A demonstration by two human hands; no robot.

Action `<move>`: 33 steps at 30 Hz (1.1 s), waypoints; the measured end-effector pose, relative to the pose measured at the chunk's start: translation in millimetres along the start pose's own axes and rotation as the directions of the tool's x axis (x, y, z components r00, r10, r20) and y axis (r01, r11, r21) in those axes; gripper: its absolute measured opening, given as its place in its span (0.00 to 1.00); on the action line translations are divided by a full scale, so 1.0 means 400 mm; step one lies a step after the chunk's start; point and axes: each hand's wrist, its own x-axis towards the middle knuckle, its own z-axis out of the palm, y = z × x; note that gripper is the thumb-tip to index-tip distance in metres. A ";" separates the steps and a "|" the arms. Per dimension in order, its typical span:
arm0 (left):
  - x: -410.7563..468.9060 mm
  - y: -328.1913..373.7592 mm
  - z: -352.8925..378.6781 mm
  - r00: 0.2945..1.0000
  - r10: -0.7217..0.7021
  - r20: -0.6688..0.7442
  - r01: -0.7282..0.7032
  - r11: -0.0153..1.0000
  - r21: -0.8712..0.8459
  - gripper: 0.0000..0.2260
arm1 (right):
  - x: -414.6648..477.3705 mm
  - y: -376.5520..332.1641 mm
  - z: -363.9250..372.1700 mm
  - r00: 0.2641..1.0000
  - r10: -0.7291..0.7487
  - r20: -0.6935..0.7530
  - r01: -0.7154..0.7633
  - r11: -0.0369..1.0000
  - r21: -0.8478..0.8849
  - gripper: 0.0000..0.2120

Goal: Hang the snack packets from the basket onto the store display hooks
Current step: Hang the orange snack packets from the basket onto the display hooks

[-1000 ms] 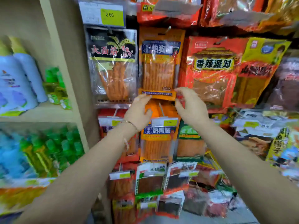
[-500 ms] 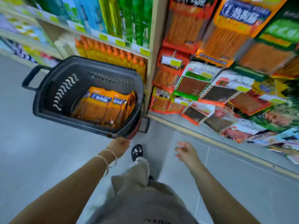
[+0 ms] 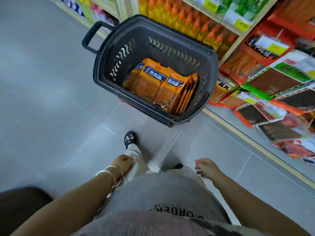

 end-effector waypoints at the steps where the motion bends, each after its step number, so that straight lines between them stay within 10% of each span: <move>1: 0.014 0.006 -0.044 1.000 0.003 0.004 -0.003 1.000 0.021 0.09 | 0.001 -0.033 0.023 1.000 0.013 0.000 -0.013 1.000 -0.007 0.06; 12: 0.183 0.304 -0.424 0.953 0.298 0.061 -0.292 0.952 -0.087 0.09 | 0.023 -0.484 0.227 0.967 -0.251 -0.052 0.254 0.909 0.331 0.04; 18: 0.243 0.480 -0.408 0.923 0.360 0.136 -0.319 0.913 -0.254 0.08 | 0.173 -0.627 0.189 0.983 -0.160 -0.095 0.185 0.901 0.392 0.05; 33: 0.416 0.604 -0.350 0.978 -0.088 0.190 0.155 0.915 -0.372 0.06 | 0.629 -0.695 0.133 0.977 0.202 -0.074 -0.183 0.962 0.200 0.13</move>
